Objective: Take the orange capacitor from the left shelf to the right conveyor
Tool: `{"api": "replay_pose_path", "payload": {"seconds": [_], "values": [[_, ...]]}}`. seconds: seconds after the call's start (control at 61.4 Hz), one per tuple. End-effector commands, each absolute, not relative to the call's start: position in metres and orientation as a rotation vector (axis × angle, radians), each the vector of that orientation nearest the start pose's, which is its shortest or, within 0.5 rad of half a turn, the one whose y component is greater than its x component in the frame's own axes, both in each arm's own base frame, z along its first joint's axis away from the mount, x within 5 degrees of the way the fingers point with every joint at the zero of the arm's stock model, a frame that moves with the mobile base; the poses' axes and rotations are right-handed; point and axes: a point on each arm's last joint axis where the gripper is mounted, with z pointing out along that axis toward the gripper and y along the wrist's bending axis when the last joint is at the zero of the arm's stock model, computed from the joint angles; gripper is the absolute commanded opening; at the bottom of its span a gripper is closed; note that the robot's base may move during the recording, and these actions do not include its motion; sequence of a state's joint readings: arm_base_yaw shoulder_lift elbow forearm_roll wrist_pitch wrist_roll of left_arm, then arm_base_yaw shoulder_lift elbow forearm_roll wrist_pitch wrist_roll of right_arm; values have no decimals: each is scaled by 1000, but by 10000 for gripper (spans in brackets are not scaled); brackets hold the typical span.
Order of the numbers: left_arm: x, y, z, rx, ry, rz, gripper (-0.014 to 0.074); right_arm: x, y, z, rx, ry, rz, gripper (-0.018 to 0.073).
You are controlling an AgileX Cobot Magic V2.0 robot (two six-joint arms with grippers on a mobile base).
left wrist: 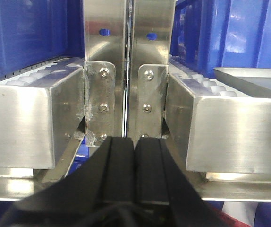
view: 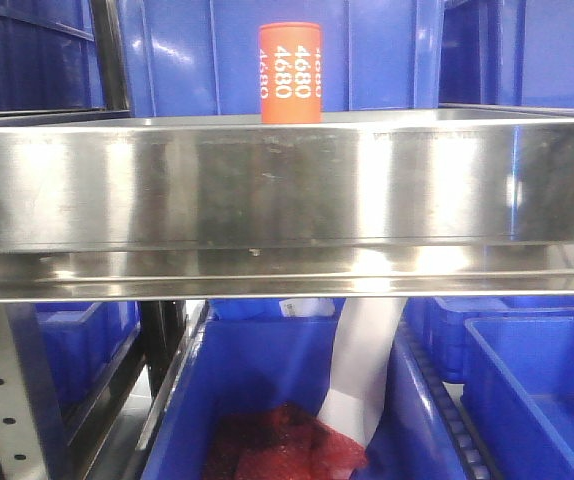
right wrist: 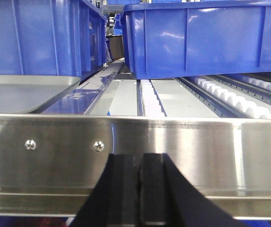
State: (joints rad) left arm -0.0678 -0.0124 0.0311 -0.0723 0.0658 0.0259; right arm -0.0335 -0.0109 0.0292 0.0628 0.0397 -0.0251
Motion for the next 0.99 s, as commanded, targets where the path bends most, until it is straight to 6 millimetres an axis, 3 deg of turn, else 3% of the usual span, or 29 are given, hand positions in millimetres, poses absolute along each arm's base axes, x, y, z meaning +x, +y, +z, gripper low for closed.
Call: {"api": "replay_pose_path", "payload": {"seconds": [0.0,0.978], "values": [[55,-4,208,17,1464,-100,-127,55,-2,211,57,1432,7,55],[55,-4,208,17,1464,-100,-127,54,-2,214,82,1406,34,55]]}}
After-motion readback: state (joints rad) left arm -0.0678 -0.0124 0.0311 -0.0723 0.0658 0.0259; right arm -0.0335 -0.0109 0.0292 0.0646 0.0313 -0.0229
